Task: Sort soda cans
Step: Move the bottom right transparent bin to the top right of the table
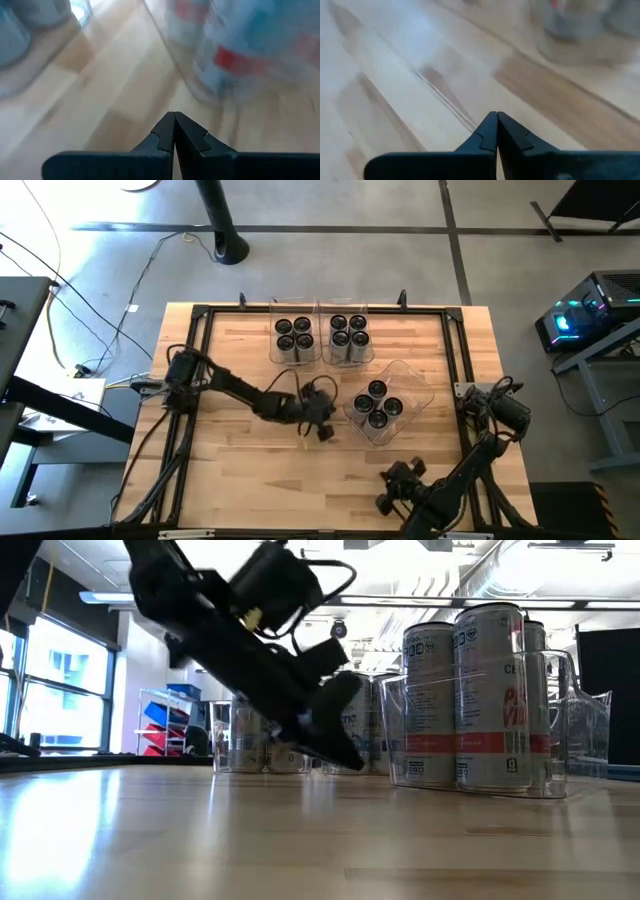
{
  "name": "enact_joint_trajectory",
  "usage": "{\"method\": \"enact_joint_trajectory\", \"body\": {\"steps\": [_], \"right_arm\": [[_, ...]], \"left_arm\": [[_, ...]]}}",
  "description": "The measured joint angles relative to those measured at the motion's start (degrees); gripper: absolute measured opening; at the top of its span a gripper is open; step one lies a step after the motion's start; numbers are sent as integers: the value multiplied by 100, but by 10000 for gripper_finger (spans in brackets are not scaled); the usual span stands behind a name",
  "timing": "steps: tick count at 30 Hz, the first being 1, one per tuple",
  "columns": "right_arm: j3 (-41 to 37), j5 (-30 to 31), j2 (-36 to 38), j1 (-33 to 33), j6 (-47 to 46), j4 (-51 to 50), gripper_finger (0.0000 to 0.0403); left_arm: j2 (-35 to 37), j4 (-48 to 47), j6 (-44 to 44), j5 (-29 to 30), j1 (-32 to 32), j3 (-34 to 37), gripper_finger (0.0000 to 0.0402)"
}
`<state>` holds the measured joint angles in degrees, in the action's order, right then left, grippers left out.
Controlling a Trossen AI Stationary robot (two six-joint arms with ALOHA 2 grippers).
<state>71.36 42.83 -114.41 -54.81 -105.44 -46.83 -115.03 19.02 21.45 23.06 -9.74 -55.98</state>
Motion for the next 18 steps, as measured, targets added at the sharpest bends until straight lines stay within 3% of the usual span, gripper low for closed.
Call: {"method": "enact_joint_trajectory", "body": {"steps": [5, 11, 18], "right_arm": [[-3, 704, -183, 220, 34, 224, 0], [-5, 704, -343, 572, 147, 217, 0], [-3, 240, -341, 676, 117, -175, 0]], "left_arm": [[-267, 934, -395, -8, 165, -1, 0], [-553, 1809, -1278, -311, 85, -2, 0], [-938, 2102, -1439, -506, -216, -472, 0]]}}
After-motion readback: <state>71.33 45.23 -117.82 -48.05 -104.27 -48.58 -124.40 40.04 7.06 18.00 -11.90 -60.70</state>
